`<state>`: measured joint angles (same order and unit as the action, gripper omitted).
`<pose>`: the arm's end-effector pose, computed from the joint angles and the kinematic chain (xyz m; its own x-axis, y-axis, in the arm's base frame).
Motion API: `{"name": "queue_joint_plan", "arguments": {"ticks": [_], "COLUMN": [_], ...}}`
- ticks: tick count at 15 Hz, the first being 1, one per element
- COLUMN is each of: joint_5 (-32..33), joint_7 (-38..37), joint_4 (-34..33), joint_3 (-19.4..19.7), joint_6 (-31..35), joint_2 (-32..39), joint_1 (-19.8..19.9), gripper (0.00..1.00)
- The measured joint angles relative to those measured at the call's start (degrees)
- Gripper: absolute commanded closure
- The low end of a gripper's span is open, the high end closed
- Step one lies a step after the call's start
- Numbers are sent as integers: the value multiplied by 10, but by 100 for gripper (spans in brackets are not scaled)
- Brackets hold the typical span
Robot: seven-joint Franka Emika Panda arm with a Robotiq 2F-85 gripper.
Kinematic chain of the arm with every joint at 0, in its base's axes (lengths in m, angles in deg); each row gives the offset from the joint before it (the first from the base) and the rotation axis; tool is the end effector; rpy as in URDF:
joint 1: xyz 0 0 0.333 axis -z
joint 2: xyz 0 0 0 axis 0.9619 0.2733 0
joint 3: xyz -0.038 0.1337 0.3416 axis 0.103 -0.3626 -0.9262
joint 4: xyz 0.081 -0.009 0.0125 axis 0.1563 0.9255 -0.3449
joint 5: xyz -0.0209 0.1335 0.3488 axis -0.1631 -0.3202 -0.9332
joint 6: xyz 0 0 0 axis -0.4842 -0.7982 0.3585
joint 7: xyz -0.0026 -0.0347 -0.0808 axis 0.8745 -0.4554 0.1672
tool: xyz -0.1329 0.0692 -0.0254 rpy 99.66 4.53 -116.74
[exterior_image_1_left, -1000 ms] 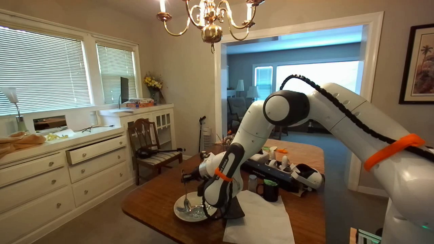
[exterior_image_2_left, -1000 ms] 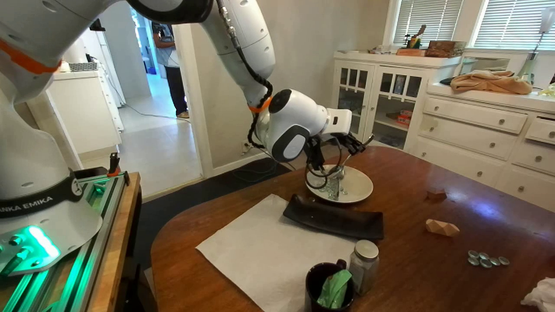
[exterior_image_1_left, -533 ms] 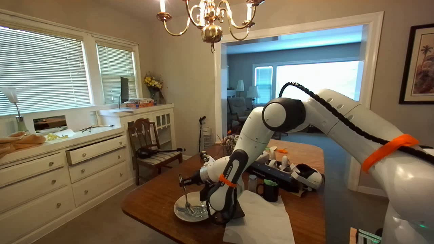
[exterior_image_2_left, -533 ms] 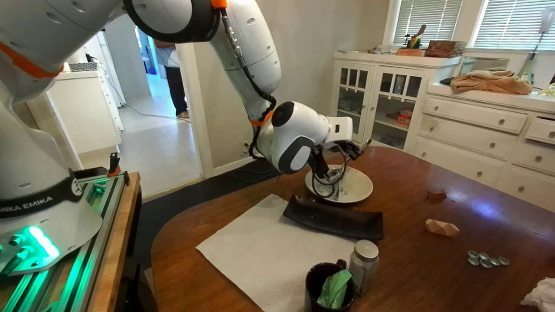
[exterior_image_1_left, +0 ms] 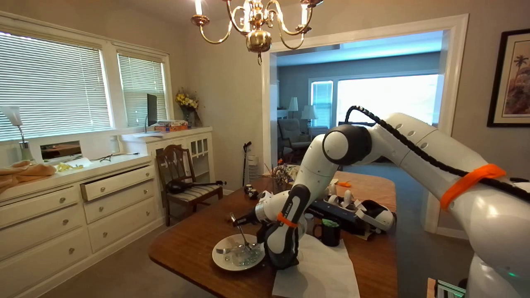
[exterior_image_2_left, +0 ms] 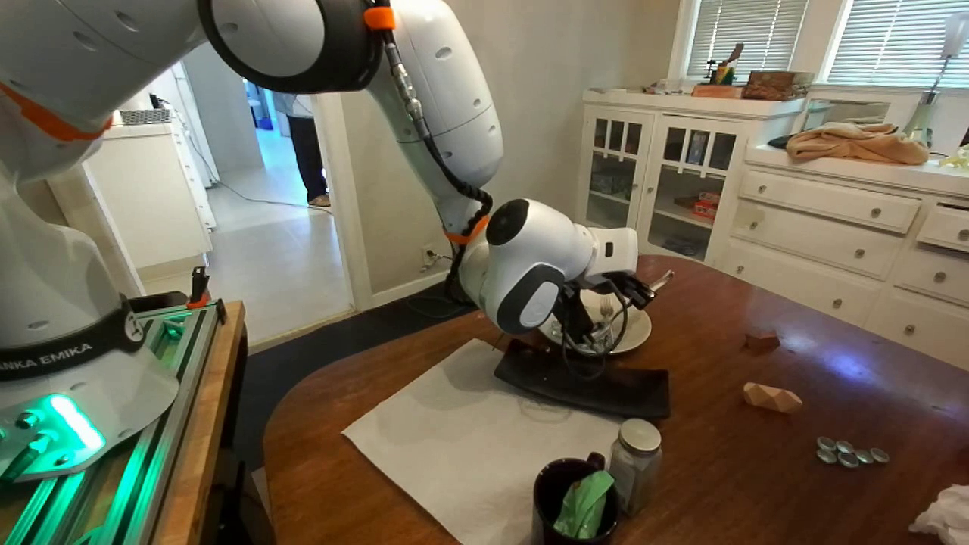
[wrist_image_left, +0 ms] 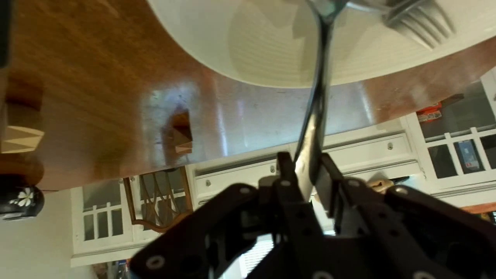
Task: Use the spoon to remove the objects from the white plate
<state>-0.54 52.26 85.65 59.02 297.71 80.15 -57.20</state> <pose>0.7286 -0.0930 0.1451 0.5286 -0.1398 0.8373 -0.0170 -0.9879 -0.1542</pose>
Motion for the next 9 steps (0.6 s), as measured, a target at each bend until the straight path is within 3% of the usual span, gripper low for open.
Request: {"name": "queue_joint_plan", "arguments": {"ticks": [4, 9], "joint_5": [-81, -215], "joint_7": [27, 61], "joint_4": [0, 2], "joint_3": [39, 141], "joint_6": [-66, -227], "joint_2": [-24, -66], "joint_1": [-24, -126], "gripper": [95, 95]}}
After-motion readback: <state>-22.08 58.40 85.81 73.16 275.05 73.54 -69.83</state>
